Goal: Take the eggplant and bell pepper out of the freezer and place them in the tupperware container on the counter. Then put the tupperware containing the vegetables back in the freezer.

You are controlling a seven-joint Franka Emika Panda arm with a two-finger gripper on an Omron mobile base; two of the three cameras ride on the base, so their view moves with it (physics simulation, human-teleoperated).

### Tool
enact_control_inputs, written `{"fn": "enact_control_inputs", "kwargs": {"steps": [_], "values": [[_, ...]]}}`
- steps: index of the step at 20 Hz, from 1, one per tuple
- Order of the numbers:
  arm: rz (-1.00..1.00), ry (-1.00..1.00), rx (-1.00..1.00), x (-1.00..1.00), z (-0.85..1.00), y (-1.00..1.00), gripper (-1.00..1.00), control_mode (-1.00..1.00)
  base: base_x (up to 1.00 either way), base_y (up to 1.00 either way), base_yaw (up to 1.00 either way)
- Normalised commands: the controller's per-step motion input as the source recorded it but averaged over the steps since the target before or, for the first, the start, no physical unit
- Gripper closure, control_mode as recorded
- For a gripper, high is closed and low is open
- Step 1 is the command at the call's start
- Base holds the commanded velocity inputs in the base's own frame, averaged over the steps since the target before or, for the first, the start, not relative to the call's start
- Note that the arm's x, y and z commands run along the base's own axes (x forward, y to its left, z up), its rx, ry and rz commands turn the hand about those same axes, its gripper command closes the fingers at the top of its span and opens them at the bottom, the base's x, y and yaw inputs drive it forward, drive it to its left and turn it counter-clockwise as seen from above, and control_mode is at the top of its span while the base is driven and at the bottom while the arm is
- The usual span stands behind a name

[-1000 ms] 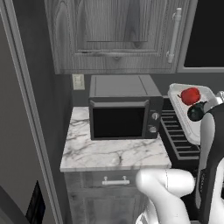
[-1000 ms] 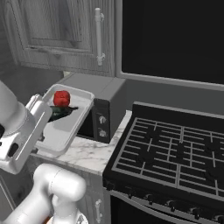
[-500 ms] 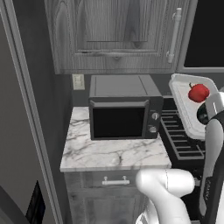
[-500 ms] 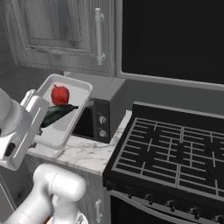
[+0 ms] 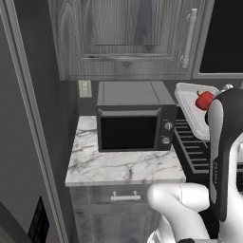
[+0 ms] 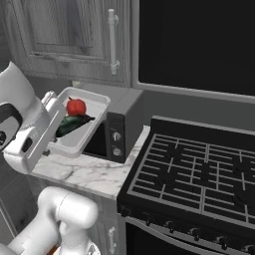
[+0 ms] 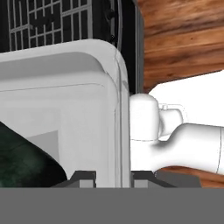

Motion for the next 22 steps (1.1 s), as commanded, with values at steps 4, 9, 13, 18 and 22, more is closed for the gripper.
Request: {"fn": "enact_control_inputs", "kwargs": {"steps": [4, 9, 13, 18, 22], "values": [[0.05, -0.13, 0.00, 0.36, -0.12, 0.01, 1.00, -1.00, 0.00, 0.00, 0.00], [0.01, -0.02, 0.00, 0.07, 0.00, 0.02, 1.00, -1.00, 0.00, 0.00, 0.00], [0.00, 0.00, 0.00, 0.00, 0.00, 0.00, 1.00, -1.00, 0.00, 0.00, 0.00], [0.00, 0.00, 0.00, -0.02, 0.00, 0.00, 1.00, -1.00, 0.00, 0.00, 0.00], [0.00, 0.00, 0.00, 0.00, 0.00, 0.00, 1.00, 1.00, -0.64, 0.00, 0.02]]}}
